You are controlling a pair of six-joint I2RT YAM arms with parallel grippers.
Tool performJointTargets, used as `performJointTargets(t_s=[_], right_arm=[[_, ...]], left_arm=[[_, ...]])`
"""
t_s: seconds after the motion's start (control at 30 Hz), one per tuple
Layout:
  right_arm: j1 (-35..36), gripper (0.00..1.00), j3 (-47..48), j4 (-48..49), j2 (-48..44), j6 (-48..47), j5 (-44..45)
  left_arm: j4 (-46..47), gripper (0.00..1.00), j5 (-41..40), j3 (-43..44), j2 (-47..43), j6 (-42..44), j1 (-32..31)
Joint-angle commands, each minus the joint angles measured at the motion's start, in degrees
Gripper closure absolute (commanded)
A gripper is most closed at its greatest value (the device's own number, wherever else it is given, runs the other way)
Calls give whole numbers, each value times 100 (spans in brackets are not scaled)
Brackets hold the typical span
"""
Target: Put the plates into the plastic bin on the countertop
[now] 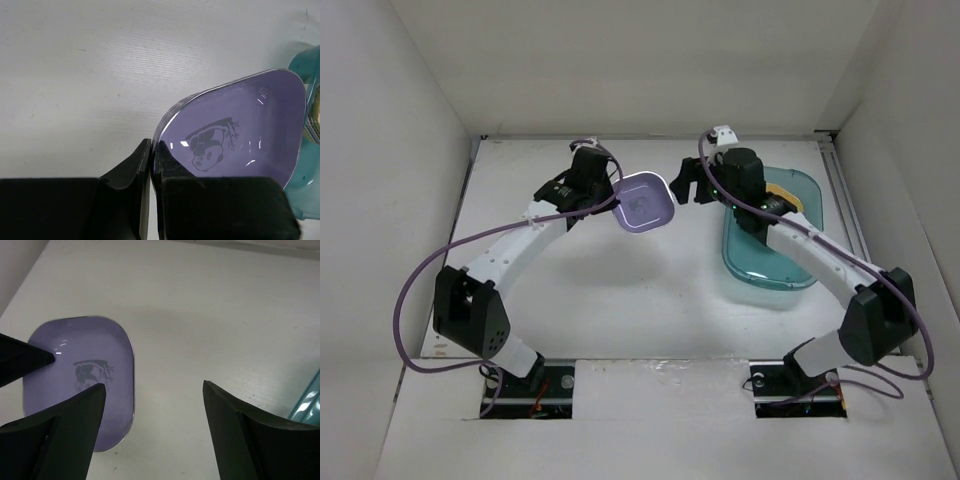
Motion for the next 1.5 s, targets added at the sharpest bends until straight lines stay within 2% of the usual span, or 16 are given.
performJointTargets(t_s=[0.0, 0.17, 0.27, 0.3, 0.33, 0.37, 0.4, 0.67, 0.87, 1.0, 1.2, 1.23, 1.27, 1.33, 1.43, 1.47], right_arm=[[87, 17, 208, 192, 455, -70, -366], [271, 28, 481, 192, 965, -18, -788], [342, 92, 639, 192, 1141, 113, -789], [342, 100, 640, 192, 1141, 166, -710], [342, 100, 640, 192, 1063, 237, -649], [342, 100, 579, 192, 993, 289, -543], [342, 100, 448, 192, 905, 342, -247], [-1457, 100, -950, -27, -868, 940, 670], [-3258, 100, -1345, -563, -1030, 1072, 785], [-3920, 100, -1802, -414, -1091, 1397, 890], [-4132, 100, -1857, -238, -863, 1660, 908], [-4132, 98, -1857, -238, -863, 1661, 829], [-4132, 79, -1857, -238, -863, 1661, 724], [-3974, 71, -1857, -238, -941, 1661, 635], [-3685, 24, -1777, -177, -1214, 1661, 758], [-3683, 0, -1621, -177, -1266, 1661, 758]], left_arm=[[300, 100, 317, 294, -196, 3, -32], [476, 100, 590, 241, -329, 56, -32], [424, 96, 590, 241, -329, 56, -32], [424, 69, 590, 241, -329, 56, -32], [424, 44, 590, 241, -381, 56, -32], [424, 7, 460, 241, -468, -22, -32], [424, 0, 398, 172, -530, -23, -32], [-419, 0, -604, 224, -1312, -76, -32], [-921, 0, -1255, -48, -1892, 249, -32], [-1035, 0, -1378, -365, -2226, 363, -32], [-922, 0, -1431, -900, -2596, 548, 178], [-869, 0, -1431, -980, -2683, 548, 240], [-773, 0, -1431, -1050, -2684, 548, 241], [-702, 0, -1431, -1173, -2737, 548, 241], [-701, 0, -1378, -1174, -2614, 548, 241], [-701, 0, -1378, -1122, -2614, 548, 241]])
